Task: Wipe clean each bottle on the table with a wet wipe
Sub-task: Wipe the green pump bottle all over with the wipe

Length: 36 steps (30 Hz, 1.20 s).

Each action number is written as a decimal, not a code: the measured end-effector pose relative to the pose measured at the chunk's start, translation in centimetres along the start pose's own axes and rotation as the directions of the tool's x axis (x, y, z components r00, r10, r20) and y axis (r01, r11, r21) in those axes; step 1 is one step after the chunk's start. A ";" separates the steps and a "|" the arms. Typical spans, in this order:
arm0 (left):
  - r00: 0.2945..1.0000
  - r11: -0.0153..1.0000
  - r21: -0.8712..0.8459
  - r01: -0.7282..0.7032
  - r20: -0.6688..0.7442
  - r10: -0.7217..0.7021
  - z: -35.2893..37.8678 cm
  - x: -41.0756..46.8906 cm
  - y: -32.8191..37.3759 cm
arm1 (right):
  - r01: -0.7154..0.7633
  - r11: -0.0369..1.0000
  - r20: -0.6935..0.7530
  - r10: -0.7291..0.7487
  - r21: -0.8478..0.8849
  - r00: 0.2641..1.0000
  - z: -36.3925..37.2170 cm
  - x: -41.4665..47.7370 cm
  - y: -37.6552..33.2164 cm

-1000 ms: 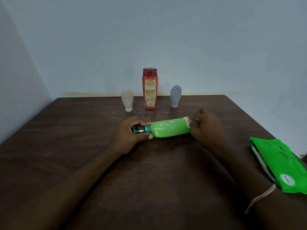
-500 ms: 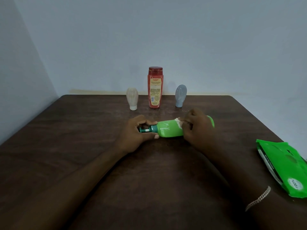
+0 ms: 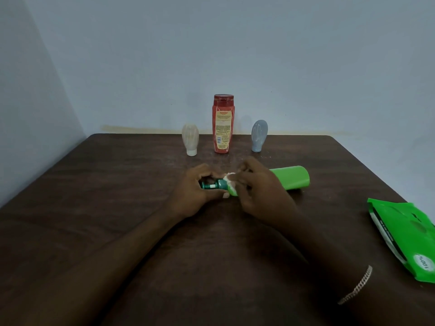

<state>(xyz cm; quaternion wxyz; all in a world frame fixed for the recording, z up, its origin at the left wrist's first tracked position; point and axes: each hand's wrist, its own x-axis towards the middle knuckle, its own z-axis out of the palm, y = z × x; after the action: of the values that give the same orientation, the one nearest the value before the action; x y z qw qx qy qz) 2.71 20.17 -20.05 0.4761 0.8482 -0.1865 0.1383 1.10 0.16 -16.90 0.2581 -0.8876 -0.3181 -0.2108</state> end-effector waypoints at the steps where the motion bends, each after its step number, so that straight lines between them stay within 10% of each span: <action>1: 1.000 1.000 -0.003 0.011 0.006 -0.011 0.0 0.0 0.0 | 0.034 0.999 0.023 -0.034 -0.028 0.999 0.3 -0.2 -0.6; 20: 0.996 0.996 -0.040 0.080 0.034 -0.079 -0.1 -0.2 0.3 | 0.239 0.906 0.183 -0.185 -0.350 0.966 0.5 -1.9 -0.9; 36: 0.999 0.997 -0.067 0.033 0.002 -0.033 0.3 -0.2 0.0 | 0.044 0.942 0.040 -0.032 -0.332 0.999 0.4 -1.9 -0.7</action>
<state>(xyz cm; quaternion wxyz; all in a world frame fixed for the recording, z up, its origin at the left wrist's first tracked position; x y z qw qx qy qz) 2.53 20.02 -20.30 0.5065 0.8348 -0.1772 0.1235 -0.66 0.04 -17.99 0.0952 -0.9156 -0.2993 -0.2510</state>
